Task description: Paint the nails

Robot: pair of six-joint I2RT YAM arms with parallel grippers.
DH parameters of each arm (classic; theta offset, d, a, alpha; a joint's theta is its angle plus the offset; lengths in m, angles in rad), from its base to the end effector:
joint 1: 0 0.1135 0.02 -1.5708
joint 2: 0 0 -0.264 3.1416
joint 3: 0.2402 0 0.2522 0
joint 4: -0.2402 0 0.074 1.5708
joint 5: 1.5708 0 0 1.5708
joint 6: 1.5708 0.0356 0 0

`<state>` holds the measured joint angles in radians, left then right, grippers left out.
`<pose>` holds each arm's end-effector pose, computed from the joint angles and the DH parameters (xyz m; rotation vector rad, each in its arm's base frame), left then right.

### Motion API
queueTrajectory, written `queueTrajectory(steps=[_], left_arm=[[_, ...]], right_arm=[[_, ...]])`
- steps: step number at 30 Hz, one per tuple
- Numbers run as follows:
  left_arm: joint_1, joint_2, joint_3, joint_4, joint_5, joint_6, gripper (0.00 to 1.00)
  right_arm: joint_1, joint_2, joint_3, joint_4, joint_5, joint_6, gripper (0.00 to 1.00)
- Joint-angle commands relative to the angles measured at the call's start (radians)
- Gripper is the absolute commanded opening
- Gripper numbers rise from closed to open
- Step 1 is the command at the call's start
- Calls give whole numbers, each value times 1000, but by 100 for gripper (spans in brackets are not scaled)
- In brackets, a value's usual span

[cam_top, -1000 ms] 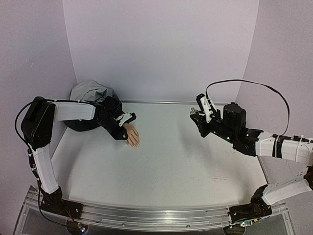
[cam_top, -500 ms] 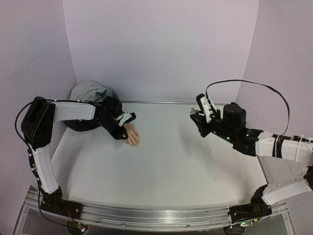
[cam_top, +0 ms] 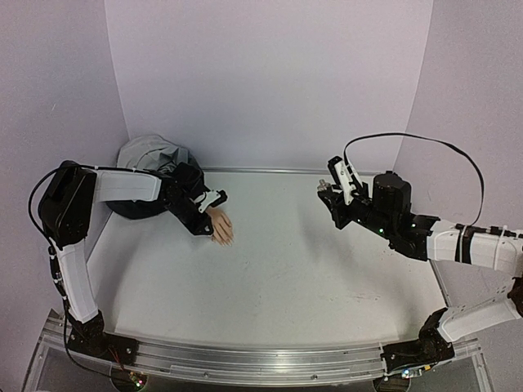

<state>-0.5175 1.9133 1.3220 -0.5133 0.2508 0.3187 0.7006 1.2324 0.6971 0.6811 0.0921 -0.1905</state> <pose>0.3382 -0.2027 0.1785 1.1595 2.4125 -0.3987 0.2176 0.1793 0.3051 -0.5486 1.3261 0.3546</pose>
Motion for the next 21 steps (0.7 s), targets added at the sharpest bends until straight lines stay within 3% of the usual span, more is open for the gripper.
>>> queueTrajectory(steps=[1, 21], left_arm=[[8, -3, 48, 34, 2, 14, 0], [12, 4, 52, 43, 10, 9, 0]], right_arm=[[0, -7, 4, 74, 11, -6, 0], [0, -1, 4, 74, 8, -5, 0]])
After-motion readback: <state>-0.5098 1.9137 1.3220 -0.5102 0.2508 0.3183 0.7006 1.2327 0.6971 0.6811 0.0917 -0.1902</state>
